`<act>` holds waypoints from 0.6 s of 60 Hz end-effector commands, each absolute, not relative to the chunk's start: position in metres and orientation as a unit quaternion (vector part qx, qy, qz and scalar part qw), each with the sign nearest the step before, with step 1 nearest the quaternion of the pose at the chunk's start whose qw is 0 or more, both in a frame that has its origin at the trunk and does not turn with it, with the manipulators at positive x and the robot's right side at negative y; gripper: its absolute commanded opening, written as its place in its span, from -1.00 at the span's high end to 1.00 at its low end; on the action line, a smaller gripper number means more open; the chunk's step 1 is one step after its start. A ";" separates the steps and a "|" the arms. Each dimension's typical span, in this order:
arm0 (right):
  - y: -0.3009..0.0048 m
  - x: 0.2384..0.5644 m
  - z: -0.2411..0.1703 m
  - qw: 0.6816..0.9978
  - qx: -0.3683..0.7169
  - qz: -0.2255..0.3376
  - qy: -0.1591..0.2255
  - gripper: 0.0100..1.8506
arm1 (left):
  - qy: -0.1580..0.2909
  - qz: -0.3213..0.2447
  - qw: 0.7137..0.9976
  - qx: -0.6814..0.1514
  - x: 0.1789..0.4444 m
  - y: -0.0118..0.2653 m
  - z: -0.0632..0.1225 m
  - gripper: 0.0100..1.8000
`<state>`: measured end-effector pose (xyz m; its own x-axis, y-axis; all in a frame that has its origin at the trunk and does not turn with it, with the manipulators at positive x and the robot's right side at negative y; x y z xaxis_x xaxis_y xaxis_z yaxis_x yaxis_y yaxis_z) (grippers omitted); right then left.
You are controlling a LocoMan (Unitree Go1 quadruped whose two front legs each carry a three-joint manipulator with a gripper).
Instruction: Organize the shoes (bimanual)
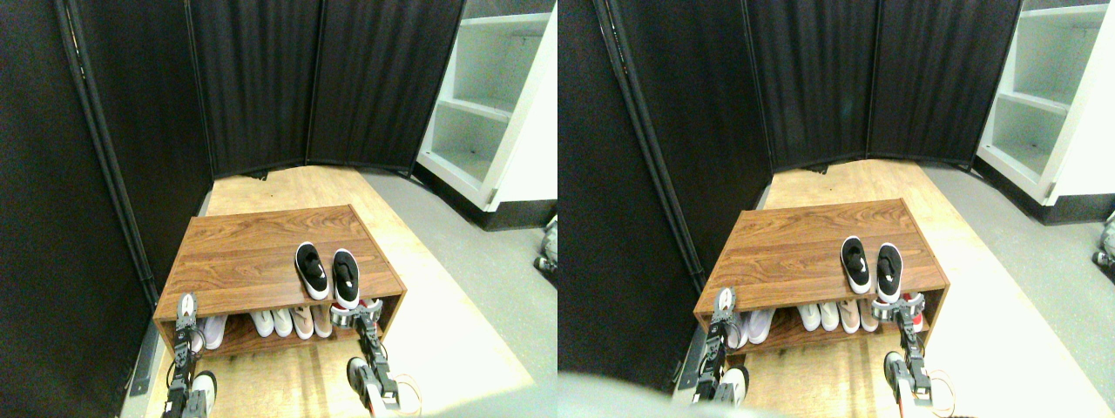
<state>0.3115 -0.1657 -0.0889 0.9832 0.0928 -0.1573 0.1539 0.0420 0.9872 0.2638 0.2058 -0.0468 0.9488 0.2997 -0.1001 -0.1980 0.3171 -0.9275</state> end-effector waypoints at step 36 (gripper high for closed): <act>-0.170 0.327 -0.090 0.733 0.675 -0.030 0.080 -0.64 | -0.068 0.130 0.817 -0.558 0.260 0.206 -0.039 1.00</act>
<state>0.3237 -0.1702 -0.0945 0.9801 0.0751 -0.1839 0.1768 0.0927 0.9799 0.2591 0.2078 -0.0458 0.9519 0.2969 -0.0763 -0.1777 0.3318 -0.9264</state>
